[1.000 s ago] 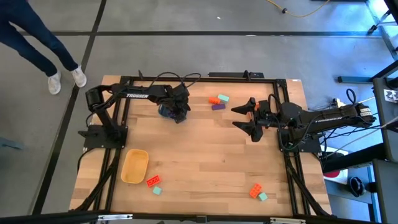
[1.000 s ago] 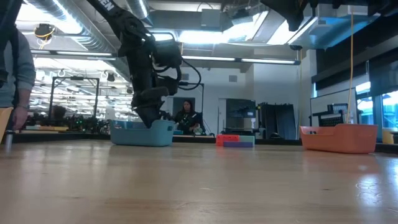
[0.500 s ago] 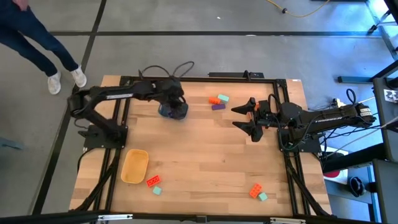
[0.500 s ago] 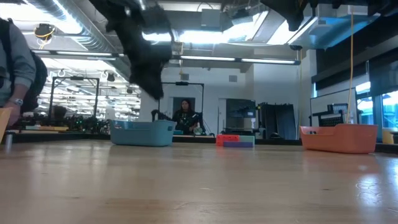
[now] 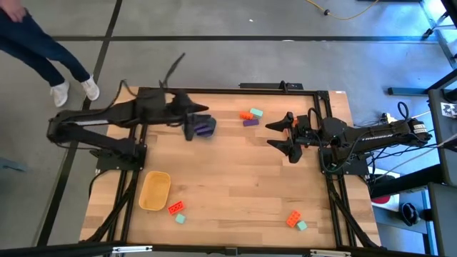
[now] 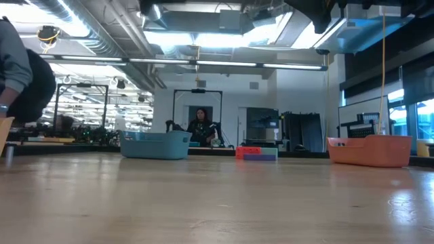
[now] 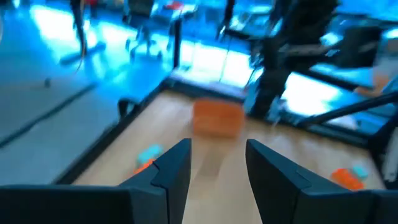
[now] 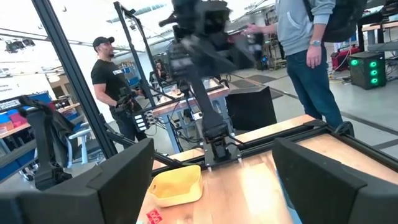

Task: Sort & place blocks by color
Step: Put the violet rectangle block into the blue bin

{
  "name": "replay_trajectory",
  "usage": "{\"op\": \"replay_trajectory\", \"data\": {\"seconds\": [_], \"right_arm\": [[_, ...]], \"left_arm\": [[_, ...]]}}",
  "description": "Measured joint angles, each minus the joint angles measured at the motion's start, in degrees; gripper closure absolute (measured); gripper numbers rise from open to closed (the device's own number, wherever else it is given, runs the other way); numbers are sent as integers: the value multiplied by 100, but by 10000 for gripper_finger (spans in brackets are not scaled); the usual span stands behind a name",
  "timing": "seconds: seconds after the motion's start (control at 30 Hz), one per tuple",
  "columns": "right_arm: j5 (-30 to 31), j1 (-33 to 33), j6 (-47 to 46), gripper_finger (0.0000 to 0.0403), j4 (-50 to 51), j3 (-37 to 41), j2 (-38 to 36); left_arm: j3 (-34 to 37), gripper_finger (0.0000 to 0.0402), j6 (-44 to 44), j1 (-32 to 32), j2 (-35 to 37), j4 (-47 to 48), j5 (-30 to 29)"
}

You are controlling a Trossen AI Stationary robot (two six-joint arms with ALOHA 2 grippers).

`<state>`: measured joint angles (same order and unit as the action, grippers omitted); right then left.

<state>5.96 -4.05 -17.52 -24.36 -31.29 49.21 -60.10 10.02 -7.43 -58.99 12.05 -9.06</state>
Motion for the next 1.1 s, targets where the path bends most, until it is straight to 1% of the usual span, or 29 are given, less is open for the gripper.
{"op": "replay_trajectory", "data": {"seconds": [0.17, 0.23, 0.4, 0.53, 0.67, 0.8, 1.03, 1.1], "right_arm": [[-3, 0, 0, 74, 0, 0, 0], [-5, 0, 0, 74, 0, 0, 0], [-5, 1, 2, 74, 0, 0, -2], [-7, 0, 2, 74, -22, 0, -2], [-16, 0, 36, 74, -7, 0, -2], [-11, 1, 289, 74, 1, 0, -2], [-5, 0, 430, 74, 2, 0, -2], [-5, 1, 459, 74, 2, 0, -2]], "left_arm": [[13, 257, -165, 443, 295, -25, -87], [127, 257, -218, 570, 401, -199, -87], [889, 257, -284, 783, 697, -1521, -54], [1348, 257, -93, 770, 1026, -2217, 152], [1476, 257, -7, 777, 1309, -2297, 296], [1495, 257, -51, 773, 1511, -2315, 326], [1504, 257, 2, 773, 1552, -2330, 602], [1504, 257, 4, 773, 1552, -2330, 604]]}}
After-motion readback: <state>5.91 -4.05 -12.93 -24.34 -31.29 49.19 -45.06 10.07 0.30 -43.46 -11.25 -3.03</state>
